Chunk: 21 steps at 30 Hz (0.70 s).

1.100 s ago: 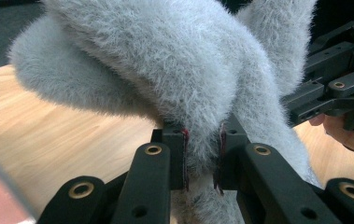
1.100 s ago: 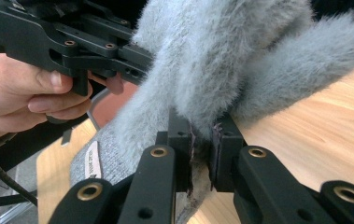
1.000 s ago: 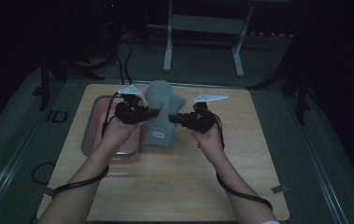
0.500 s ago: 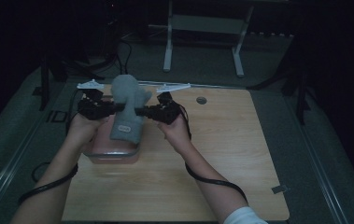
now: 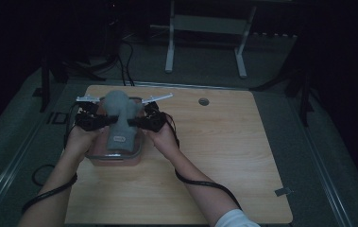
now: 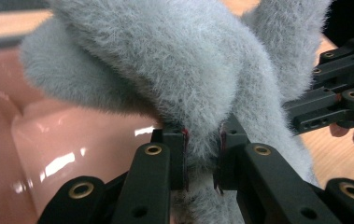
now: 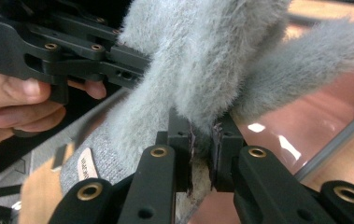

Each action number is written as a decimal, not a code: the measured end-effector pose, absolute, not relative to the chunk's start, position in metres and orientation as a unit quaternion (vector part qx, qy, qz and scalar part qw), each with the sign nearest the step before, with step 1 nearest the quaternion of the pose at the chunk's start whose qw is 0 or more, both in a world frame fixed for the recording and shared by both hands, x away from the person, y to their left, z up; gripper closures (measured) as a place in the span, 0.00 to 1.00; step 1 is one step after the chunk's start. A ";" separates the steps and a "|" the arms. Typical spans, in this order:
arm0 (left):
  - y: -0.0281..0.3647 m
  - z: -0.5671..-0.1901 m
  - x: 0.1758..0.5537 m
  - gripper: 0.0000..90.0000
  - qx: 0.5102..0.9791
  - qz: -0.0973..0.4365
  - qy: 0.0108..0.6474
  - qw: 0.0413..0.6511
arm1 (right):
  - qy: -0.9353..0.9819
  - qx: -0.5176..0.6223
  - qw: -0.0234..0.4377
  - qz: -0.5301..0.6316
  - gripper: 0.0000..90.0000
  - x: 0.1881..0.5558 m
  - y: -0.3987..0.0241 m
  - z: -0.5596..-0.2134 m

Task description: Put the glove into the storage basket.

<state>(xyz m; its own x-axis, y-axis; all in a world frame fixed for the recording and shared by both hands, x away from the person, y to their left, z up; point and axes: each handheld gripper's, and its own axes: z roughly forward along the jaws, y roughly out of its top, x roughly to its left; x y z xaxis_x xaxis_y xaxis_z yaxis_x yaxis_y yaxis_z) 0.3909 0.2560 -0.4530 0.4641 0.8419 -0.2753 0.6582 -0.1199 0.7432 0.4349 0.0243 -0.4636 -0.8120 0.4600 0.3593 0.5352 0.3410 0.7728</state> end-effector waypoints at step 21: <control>0.239 -0.495 0.415 0.87 0.769 0.097 0.549 0.312 | -0.872 -0.329 -0.014 -0.362 0.89 0.442 0.057 -0.497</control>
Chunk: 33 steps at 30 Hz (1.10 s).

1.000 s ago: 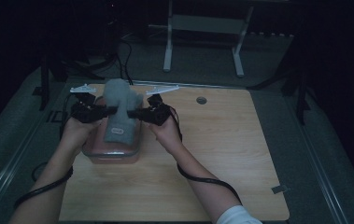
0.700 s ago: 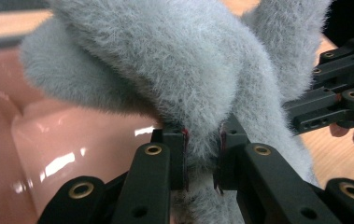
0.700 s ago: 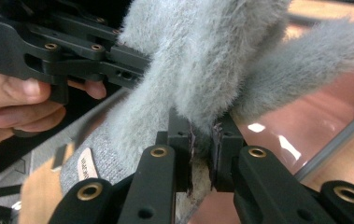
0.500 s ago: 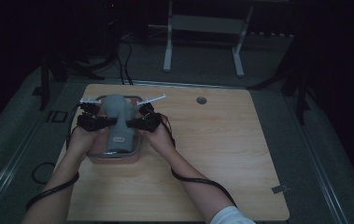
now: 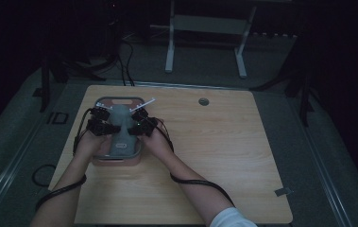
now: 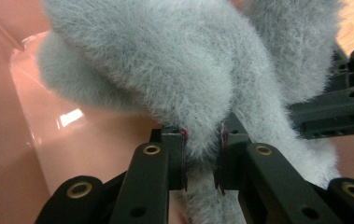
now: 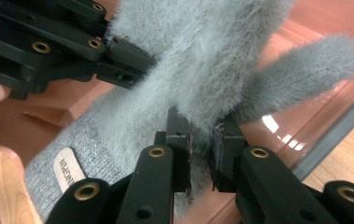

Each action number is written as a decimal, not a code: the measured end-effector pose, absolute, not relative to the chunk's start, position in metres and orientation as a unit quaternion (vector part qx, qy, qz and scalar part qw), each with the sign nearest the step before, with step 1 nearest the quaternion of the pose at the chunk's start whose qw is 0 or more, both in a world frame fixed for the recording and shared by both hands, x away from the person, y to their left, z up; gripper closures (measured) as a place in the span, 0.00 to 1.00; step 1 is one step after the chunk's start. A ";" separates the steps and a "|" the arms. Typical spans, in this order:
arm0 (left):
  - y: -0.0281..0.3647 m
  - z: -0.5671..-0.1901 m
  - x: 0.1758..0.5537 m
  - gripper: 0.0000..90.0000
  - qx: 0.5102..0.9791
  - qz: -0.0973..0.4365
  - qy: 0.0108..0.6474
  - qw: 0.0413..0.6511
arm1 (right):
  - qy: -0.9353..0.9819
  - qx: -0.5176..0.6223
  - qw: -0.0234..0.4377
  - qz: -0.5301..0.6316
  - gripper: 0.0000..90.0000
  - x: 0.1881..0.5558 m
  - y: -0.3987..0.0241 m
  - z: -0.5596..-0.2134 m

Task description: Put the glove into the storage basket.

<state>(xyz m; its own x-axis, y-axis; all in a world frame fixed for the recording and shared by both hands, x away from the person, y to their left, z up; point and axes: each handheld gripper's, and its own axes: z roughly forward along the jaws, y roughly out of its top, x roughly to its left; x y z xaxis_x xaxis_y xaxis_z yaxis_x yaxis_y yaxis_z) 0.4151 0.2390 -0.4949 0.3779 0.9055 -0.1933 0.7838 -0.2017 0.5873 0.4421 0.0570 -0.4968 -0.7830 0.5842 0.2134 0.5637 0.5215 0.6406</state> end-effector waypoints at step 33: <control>0.215 -0.471 0.373 0.19 0.735 0.192 0.504 0.410 | 0.851 0.268 0.009 0.451 0.19 0.421 -0.035 -0.449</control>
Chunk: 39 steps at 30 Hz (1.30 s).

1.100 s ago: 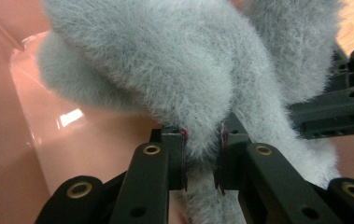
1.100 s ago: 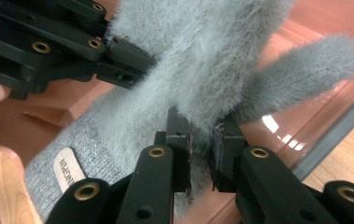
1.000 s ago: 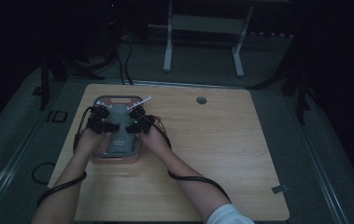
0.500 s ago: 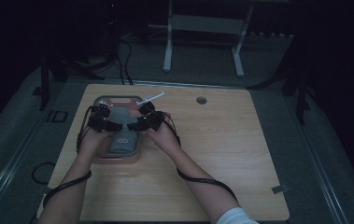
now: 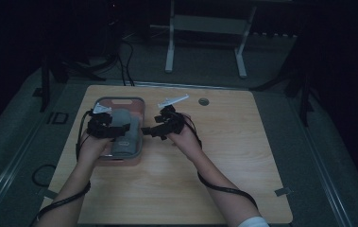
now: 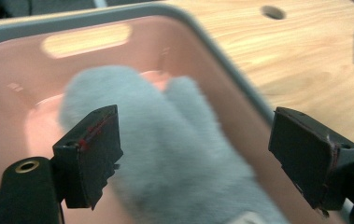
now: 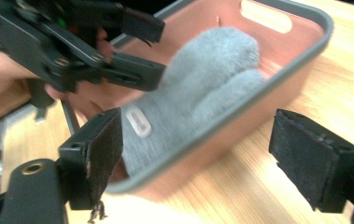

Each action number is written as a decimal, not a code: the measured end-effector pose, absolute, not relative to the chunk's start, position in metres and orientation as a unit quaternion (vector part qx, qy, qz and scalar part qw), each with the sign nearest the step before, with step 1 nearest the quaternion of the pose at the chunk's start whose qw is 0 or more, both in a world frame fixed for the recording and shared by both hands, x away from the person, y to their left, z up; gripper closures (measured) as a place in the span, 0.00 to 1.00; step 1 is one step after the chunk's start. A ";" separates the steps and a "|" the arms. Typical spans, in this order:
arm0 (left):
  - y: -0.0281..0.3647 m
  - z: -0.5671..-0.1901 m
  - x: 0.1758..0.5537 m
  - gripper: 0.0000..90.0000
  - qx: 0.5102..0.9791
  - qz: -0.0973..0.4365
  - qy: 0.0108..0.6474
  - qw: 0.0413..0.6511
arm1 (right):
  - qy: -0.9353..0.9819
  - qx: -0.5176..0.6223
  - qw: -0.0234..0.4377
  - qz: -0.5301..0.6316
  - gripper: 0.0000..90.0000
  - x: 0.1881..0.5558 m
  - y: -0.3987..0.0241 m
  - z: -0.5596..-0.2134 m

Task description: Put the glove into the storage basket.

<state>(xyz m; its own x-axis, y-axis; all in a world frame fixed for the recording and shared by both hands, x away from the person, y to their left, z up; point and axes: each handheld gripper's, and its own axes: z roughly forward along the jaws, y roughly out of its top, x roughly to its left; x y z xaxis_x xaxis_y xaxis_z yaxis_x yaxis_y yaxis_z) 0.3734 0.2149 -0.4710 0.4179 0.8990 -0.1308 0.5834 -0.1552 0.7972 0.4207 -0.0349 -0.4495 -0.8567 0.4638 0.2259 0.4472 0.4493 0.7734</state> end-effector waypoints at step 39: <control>0.110 -0.488 0.286 0.19 0.801 0.141 0.340 0.472 | 0.862 0.254 0.057 0.435 0.19 0.384 -0.131 -0.485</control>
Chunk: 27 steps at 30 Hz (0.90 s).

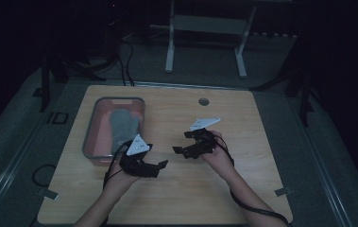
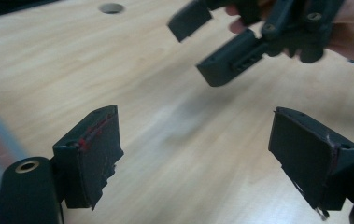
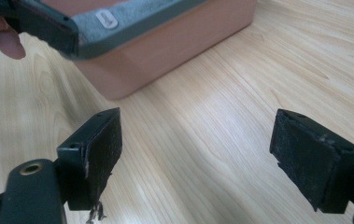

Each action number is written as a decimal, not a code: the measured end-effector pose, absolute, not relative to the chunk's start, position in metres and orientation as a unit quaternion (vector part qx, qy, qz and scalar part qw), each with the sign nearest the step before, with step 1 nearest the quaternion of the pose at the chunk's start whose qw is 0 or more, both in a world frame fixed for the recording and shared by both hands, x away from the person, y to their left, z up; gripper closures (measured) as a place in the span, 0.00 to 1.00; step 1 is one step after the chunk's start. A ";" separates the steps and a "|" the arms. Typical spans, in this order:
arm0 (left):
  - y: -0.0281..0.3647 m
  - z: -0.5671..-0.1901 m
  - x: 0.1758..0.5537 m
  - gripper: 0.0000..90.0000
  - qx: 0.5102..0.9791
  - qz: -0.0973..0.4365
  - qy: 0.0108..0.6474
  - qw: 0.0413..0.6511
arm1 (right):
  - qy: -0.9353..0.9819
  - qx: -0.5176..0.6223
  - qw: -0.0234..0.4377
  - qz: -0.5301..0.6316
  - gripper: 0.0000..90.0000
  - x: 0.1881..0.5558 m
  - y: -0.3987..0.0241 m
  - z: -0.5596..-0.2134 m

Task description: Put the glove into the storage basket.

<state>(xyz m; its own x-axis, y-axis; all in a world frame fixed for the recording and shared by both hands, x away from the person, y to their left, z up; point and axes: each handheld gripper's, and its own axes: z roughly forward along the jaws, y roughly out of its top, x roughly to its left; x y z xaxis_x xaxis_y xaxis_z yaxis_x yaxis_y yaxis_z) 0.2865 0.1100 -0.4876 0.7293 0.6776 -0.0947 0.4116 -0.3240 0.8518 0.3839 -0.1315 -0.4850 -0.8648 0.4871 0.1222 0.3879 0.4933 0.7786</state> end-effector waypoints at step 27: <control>0.069 -0.550 0.269 0.19 0.832 0.093 0.291 0.463 | 0.872 0.248 0.059 0.418 0.19 0.360 -0.191 -0.545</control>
